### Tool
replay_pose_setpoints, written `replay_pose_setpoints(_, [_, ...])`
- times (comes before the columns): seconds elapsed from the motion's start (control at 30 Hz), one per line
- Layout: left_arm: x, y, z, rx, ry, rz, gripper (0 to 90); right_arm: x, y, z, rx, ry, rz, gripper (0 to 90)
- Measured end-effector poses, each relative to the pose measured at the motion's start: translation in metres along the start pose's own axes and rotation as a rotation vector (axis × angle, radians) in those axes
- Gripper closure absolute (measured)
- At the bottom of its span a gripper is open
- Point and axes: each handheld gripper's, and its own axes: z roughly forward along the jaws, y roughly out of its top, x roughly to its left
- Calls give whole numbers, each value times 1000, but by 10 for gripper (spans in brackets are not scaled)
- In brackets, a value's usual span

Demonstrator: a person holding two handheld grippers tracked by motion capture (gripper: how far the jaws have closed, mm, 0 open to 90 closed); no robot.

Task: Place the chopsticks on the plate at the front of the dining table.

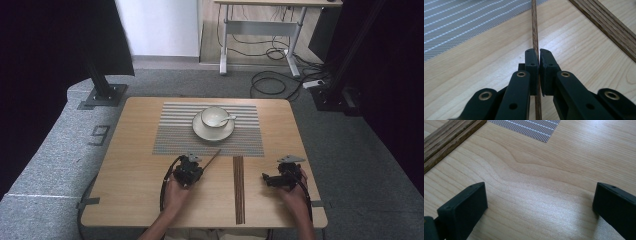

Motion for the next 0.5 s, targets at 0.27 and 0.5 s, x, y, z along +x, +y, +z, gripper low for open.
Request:
replay_pose_setpoints(0.27, [4,4,-2,-10,10,-8,854,0,0,0,0,0,0,0])
replay_pose_setpoints(0.5, [8,8,-4,-25,15,-23,854,0,0,0,0,0,0,0])
